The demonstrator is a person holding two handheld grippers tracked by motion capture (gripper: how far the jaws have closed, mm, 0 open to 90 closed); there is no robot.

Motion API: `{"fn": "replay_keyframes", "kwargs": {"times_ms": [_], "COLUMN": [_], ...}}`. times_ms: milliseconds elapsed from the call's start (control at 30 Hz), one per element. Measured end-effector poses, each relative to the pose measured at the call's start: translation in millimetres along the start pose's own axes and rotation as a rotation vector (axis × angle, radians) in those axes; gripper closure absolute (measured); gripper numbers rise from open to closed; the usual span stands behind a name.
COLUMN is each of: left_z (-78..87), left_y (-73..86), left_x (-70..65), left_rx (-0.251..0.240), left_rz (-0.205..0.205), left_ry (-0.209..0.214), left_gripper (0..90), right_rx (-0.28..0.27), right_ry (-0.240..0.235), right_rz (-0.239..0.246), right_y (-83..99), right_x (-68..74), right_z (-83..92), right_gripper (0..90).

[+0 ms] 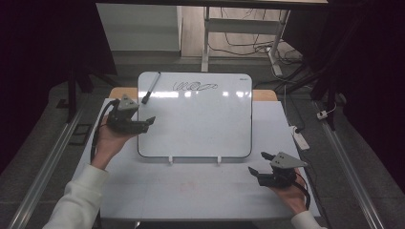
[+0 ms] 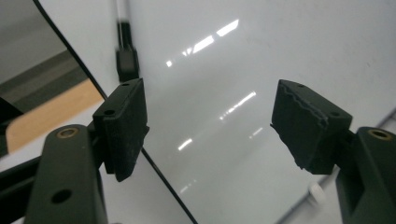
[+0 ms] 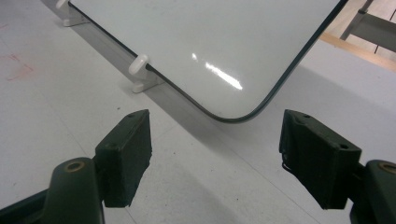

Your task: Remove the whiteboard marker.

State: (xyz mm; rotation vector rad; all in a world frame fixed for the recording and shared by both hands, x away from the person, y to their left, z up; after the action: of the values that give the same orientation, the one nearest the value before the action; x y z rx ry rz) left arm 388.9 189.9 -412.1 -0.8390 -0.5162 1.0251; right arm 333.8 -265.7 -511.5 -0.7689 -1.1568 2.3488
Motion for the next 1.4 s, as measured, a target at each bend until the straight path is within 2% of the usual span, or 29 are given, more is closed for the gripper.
{"fn": "replay_keyframes", "kwargs": {"times_ms": [133, 233, 367, 567, 667, 833, 1133, 1400], "left_z": [-8.0, -13.3, -20.6, -31.2, -37.9, -46.2, -62.2, -67.7], "left_y": [-21.1, -31.5, -42.7, -57.4, -63.5, -66.8, -65.0, -65.6], "left_x": [4.3, 9.4, 17.5, 25.0, 29.1, 35.1, 39.9, 38.4], "left_rx": [-0.015, -0.028, -0.036, -0.04, -0.04, -0.036, 0.002, 0.012], "left_rz": [-0.024, -0.025, -0.022, -0.054, -0.056, -0.049, -0.062, -0.081], "left_ry": [-0.028, -0.049, -0.075, -0.116, -0.133, -0.145, -0.153, -0.174], "left_gripper": [31.1, 33.2, 35.7, 39.6, 41.3, 47.9, 57.0, 73.7], "right_rx": [0.004, 0.005, 0.009, 0.011, 0.011, 0.017, 0.023, 0.031], "right_ry": [-0.002, -0.007, -0.012, -0.015, -0.015, -0.017, -0.017, -0.012], "right_rz": [-0.003, -0.004, -0.009, -0.012, -0.012, -0.017, -0.026, -0.023], "right_y": [0.5, 0.5, 1.3, 1.1, 1.3, 2.7, 4.6, 5.6], "right_x": [0.4, 1.1, 2.0, 2.4, 2.7, 2.2, 1.1, 1.1], "right_z": [-0.7, -1.6, -3.0, -3.7, -4.1, -4.5, -5.1, -5.7], "right_gripper": [25.2, 25.5, 25.6, 25.7, 25.7, 25.8, 26.0, 26.1]}}
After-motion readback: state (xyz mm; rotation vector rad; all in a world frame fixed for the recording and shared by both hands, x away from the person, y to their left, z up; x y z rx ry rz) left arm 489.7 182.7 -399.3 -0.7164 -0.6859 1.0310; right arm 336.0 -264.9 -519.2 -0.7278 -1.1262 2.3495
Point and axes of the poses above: each handheld gripper's, and its own axes: z roughly backward along the jaws, y roughly out of its underside, x roughly to its left, the point moved 4 cm from there along -z, roughly forward along the jaws, and after that the axes turned 9 degrees about z, right-handed, at the moved point
